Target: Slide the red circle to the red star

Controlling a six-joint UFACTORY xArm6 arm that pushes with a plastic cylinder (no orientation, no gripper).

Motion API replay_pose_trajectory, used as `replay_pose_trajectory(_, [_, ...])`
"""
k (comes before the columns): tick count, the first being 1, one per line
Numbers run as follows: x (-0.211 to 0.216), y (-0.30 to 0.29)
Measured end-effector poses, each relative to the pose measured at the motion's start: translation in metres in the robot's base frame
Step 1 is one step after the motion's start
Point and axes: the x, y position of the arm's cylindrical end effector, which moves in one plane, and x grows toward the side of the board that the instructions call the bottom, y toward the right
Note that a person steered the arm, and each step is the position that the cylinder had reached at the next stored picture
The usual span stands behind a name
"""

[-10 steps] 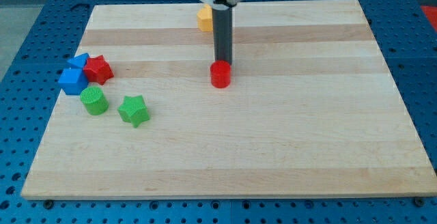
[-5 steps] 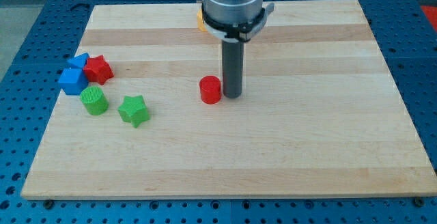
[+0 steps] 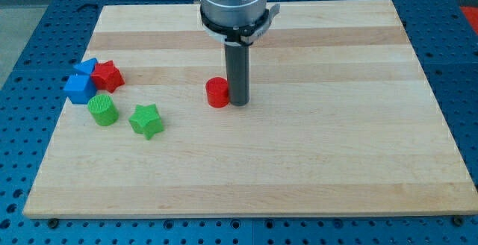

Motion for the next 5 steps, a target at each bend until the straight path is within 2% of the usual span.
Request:
replay_pose_trajectory(2, [-0.005,-0.082])
replay_pose_trajectory(3, [-0.005,-0.102])
replay_pose_trajectory(5, [-0.028,-0.097])
